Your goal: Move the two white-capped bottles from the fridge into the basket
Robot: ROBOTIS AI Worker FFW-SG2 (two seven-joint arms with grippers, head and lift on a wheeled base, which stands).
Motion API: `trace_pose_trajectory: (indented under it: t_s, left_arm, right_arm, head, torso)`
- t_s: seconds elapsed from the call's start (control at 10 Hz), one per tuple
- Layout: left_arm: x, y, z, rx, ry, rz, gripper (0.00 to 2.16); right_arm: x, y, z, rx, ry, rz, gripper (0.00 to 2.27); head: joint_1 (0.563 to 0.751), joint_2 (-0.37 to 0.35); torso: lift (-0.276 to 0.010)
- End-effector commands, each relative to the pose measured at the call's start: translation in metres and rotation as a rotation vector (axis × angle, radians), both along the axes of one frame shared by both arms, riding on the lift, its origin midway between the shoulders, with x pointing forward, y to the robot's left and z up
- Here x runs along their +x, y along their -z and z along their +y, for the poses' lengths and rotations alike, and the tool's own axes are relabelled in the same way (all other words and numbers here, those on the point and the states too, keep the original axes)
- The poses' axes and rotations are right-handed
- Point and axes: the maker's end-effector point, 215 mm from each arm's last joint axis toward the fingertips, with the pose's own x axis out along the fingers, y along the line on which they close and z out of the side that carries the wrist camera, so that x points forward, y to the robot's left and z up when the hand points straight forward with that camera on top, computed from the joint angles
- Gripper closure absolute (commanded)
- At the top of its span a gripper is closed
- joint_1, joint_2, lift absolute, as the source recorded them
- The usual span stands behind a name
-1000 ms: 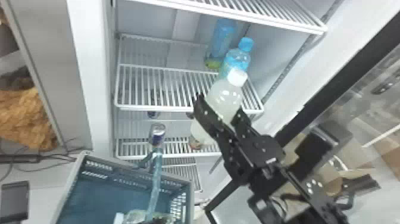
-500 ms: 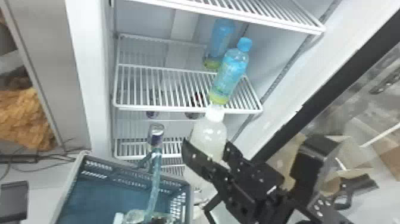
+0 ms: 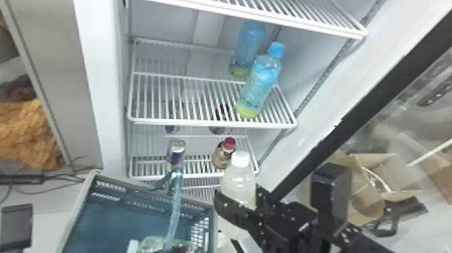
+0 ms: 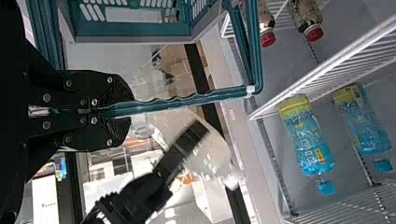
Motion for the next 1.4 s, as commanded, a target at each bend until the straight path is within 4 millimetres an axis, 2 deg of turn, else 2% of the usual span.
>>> trace_pose_trajectory:
  t_s: [0.0, 0.2, 0.3, 0.8, 1.1, 1.2, 1.3]
  left_arm:
    - [0.000, -0.001, -0.001, 0.000, 0.007, -0.005, 1.19]
    - [0.000, -0.001, -0.002, -0.001, 0.008, -0.004, 1.19]
    - [0.000, -0.001, -0.002, 0.001, 0.008, -0.005, 1.19]
    - [0.000, 0.000, -0.002, 0.003, 0.008, -0.005, 1.19]
    - [0.001, 0.000, -0.001, 0.006, 0.006, -0.008, 1.19]
    - [0.001, 0.000, -0.002, 0.005, 0.007, -0.007, 1.19]
    - [0.001, 0.000, -0.002, 0.005, 0.007, -0.007, 1.19]
  right_arm:
    - [0.009, 0.022, -0.016, -0.019, 0.016, 0.042, 0.86]
    - [0.008, 0.036, -0.011, -0.002, 0.002, 0.086, 0.86]
    - [0.008, 0.053, -0.004, 0.027, -0.028, 0.127, 0.86]
    - [0.010, 0.071, 0.035, 0.129, -0.131, 0.190, 0.86]
    - [0.003, 0.082, 0.050, 0.179, -0.184, 0.252, 0.86]
    - [-0.001, 0.088, 0.053, 0.189, -0.197, 0.273, 0.80]
    - [0.000, 0.088, 0.050, 0.182, -0.197, 0.270, 0.51]
  head:
    - [0.695, -0.350]
    - [0.695, -0.350]
    - [0.695, -0.350]
    - [0.695, -0.350]
    - [0.695, -0.343]
    - [0.695, -0.331]
    - [0.695, -0.323]
  torso:
    - [0.000]
    - [0.000]
    - [0.000]
    - [0.000]
    - [0.000]
    - [0.000]
    - [0.000]
